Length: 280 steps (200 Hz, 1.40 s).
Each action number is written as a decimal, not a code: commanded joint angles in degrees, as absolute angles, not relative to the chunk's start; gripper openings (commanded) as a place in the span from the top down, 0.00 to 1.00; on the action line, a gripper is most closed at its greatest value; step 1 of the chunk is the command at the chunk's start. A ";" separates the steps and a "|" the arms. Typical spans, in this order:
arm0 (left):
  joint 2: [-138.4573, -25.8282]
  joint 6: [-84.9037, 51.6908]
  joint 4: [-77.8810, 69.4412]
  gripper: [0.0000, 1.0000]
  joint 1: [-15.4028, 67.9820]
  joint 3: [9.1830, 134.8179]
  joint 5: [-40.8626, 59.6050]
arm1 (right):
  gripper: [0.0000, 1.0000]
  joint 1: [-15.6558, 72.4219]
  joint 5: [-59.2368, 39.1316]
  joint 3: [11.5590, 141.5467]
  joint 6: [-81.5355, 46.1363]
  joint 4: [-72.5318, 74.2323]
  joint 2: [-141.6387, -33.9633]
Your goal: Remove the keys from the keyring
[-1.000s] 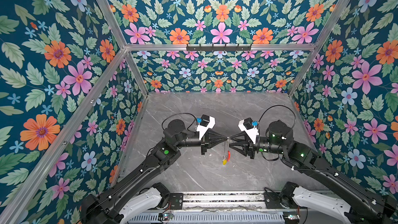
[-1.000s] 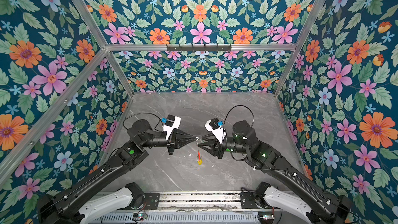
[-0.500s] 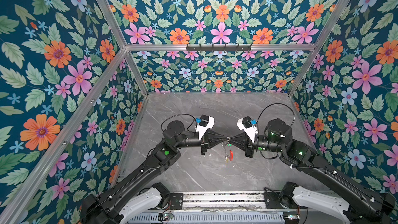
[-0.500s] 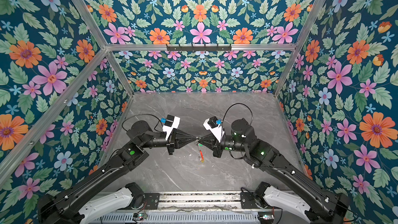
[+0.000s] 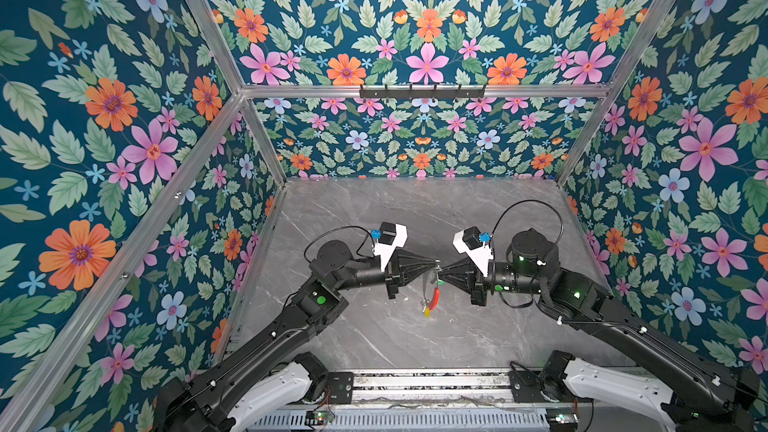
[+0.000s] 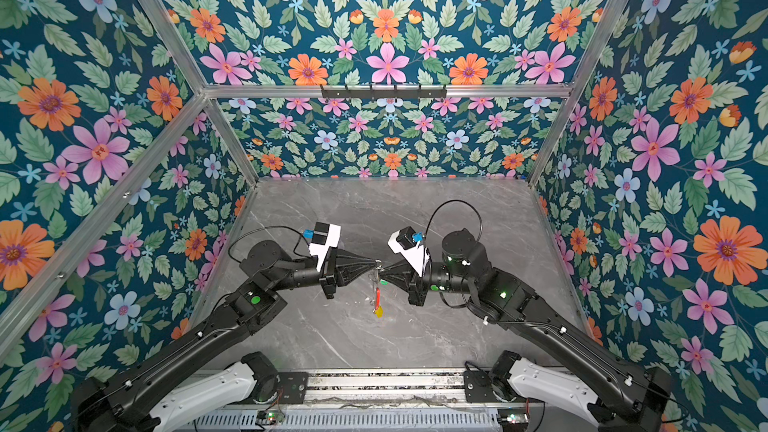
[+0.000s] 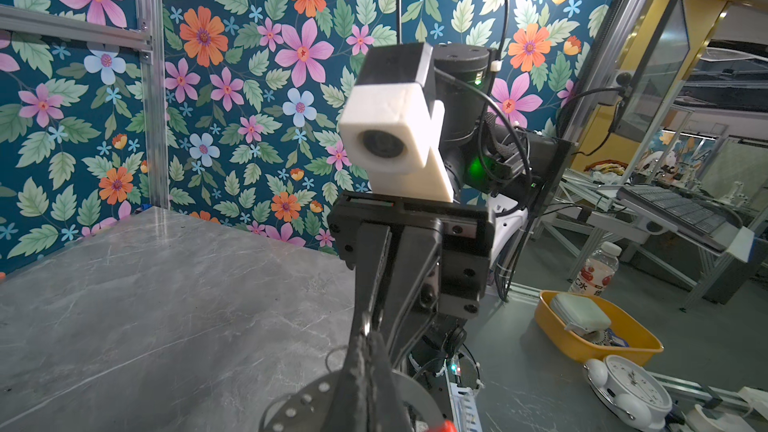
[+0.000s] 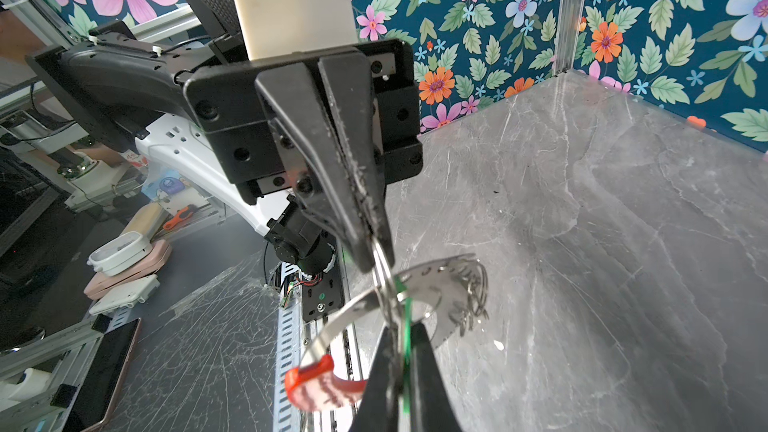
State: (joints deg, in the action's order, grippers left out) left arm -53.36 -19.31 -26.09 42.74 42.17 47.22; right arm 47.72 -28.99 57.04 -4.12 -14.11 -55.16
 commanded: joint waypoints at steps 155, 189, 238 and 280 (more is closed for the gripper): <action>-53.88 -21.36 -36.12 1.00 43.01 38.69 43.18 | 1.00 50.13 -31.55 60.62 -3.67 -7.40 -60.78; -53.60 -20.94 -35.87 1.00 43.15 38.52 42.93 | 1.00 50.36 -31.23 61.07 -3.50 -7.70 -61.26; -51.39 -19.23 -32.93 1.00 43.14 38.86 42.71 | 1.00 50.34 -28.50 59.67 -3.21 -10.16 -59.43; -49.75 -17.31 -29.07 1.00 43.15 39.45 41.36 | 1.00 50.36 -24.84 57.60 -3.49 -11.93 -56.79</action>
State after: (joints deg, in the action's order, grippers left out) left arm -50.54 -19.25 -31.14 43.16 38.92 42.54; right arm 50.30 -27.18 58.30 -3.88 -11.84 -57.95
